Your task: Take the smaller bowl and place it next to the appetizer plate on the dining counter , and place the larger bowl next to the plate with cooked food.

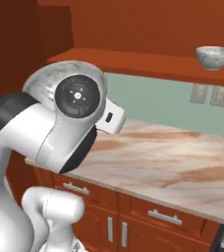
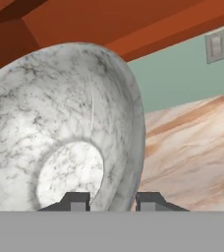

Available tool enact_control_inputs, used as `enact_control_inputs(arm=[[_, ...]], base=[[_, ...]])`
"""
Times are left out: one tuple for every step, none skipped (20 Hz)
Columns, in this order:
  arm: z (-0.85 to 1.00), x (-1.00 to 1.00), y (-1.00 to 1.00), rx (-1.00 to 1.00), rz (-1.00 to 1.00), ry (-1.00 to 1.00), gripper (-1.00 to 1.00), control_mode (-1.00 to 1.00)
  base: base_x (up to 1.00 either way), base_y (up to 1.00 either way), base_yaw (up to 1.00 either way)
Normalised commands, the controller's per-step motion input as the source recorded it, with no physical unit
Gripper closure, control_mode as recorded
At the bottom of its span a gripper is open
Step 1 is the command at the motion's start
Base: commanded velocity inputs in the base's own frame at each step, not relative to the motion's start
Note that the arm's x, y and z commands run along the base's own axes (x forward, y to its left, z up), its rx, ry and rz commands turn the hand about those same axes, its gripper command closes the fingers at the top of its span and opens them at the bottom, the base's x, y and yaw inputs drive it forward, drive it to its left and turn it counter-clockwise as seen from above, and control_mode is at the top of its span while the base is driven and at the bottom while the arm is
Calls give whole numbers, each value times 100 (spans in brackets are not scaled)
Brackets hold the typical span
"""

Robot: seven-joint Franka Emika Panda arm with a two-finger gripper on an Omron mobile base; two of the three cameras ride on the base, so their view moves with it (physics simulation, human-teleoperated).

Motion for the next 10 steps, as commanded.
enact_control_inputs(arm=[[0, 0, 0, 0, 0, 0, 100, 100], [0, 0, 0, 0, 0, 0, 100, 100], [0, 0, 0, 0, 0, 0, 100, 100], [0, 0, 0, 0, 0, 0, 100, 100], [0, 0, 0, 0, 0, 0, 100, 100], [0, 0, 0, 0, 0, 0, 100, 100], [0, 0, 0, 0, 0, 0, 100, 100], [0, 0, 0, 0, 0, 0, 100, 100], [0, 0, 0, 0, 0, 0, 100, 100], [0, 0, 0, 0, 0, 0, 100, 100]], base=[[-100, -3, 41], [-100, -4, 39], [-100, -1, 38], [-100, 0, 38], [-100, 0, 38], [-100, 0, 40], [-100, 0, 41], [-94, 0, 44], [-96, 0, 50], [-96, 0, 53]])
